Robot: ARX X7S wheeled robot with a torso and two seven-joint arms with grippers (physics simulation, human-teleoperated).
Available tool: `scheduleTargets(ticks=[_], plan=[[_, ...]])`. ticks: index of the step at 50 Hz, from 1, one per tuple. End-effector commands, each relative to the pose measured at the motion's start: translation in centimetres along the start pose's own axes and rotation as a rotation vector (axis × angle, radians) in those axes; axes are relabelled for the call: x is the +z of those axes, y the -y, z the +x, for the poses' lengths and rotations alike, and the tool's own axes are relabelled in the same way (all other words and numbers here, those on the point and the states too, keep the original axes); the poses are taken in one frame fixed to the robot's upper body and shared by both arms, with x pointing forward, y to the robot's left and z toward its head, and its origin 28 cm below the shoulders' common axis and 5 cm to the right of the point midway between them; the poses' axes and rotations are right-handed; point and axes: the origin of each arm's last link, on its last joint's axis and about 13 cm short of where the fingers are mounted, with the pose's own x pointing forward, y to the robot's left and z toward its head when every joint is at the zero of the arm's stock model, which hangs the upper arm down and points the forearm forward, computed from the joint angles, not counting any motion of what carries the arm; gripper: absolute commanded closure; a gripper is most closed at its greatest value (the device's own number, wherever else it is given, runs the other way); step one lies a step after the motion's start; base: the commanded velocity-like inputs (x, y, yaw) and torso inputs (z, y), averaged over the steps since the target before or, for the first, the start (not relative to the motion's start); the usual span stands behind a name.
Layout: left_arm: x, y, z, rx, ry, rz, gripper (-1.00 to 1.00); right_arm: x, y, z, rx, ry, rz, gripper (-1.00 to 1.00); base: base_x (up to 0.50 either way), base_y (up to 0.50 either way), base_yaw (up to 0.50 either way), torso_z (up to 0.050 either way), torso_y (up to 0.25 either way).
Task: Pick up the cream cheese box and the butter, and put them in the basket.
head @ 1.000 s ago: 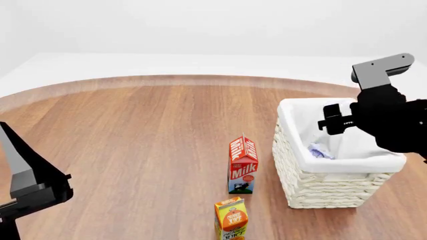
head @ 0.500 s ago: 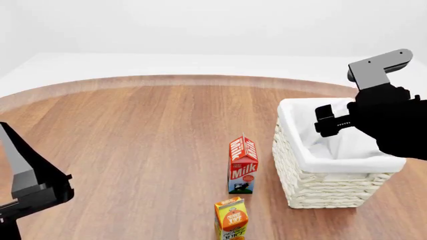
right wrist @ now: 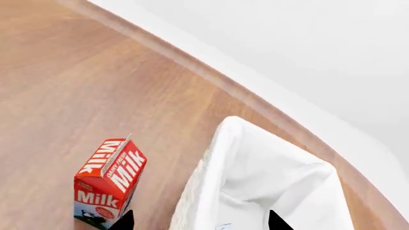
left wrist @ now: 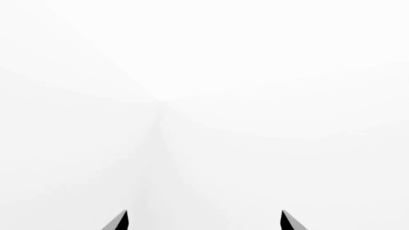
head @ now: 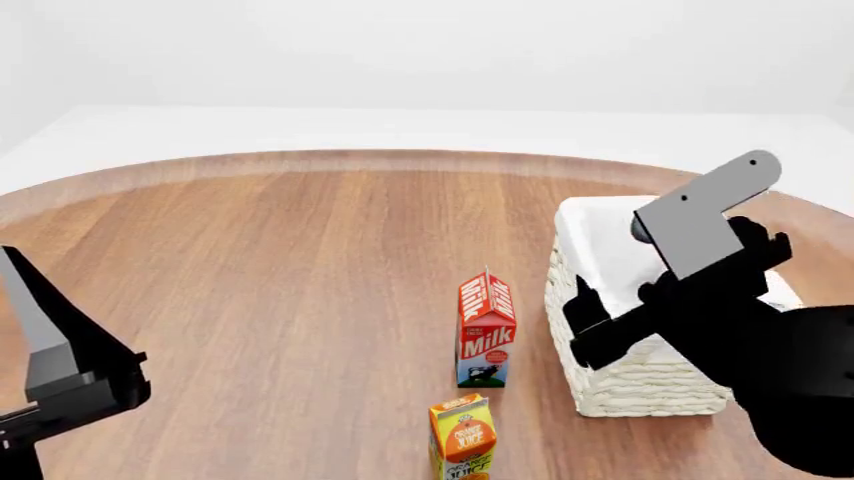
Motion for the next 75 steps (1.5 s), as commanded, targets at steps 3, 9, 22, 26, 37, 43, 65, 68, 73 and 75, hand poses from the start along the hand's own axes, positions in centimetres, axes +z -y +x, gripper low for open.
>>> scheduleTargets(ticks=[3,9,22,26,37,43,65,68,73,75], plan=[[-0.1,-0.2,0.1,0.008,0.007,0.017,-1.0,-1.3,-4.0,-3.2,0.144,0.093,-0.055,-1.0,0.0,0.0,0.0,0.0,0.0],[-0.1,-0.2,0.0,0.007,0.005,0.017,-1.0,-1.9,-5.9,-4.7,0.217,0.117,-0.085,-1.0,0.0,0.0,0.0,0.0,0.0],[-0.1,-0.2,0.0,0.007,0.002,0.015,-1.0,-2.7,-8.9,-6.0,0.354,0.123,-0.078,-1.0,0.0,0.0,0.0,0.0,0.0],[-0.1,-0.3,0.0,0.01,0.003,0.015,-1.0,-3.3,-10.2,-5.8,0.398,0.106,-0.068,-1.0,0.0,0.0,0.0,0.0,0.0],[0.2,-0.5,0.0,0.013,0.008,0.012,-1.0,-4.0,-12.7,-5.7,0.431,0.053,0.086,-1.0,0.0,0.0,0.0,0.0,0.0],[0.2,-0.5,0.0,0.018,0.01,0.009,-1.0,-4.7,-14.3,-5.4,0.47,0.025,0.155,-1.0,0.0,0.0,0.0,0.0,0.0],[0.3,-0.7,0.0,0.022,0.013,0.004,-1.0,-6.3,-19.6,-4.8,0.581,-0.035,0.368,-1.0,0.0,0.0,0.0,0.0,0.0],[0.3,-0.7,0.0,0.023,0.014,0.003,-1.0,-6.7,-20.4,-5.0,0.6,-0.052,0.37,-1.0,0.0,0.0,0.0,0.0,0.0],[0.3,-0.7,0.0,0.022,0.014,0.002,-1.0,-6.9,-20.9,-5.1,0.608,-0.064,0.371,-1.0,0.0,0.0,0.0,0.0,0.0],[0.3,-0.7,0.0,0.022,0.013,0.001,-1.0,-6.8,-21.1,-5.1,0.609,-0.064,0.379,-1.0,0.0,0.0,0.0,0.0,0.0]])
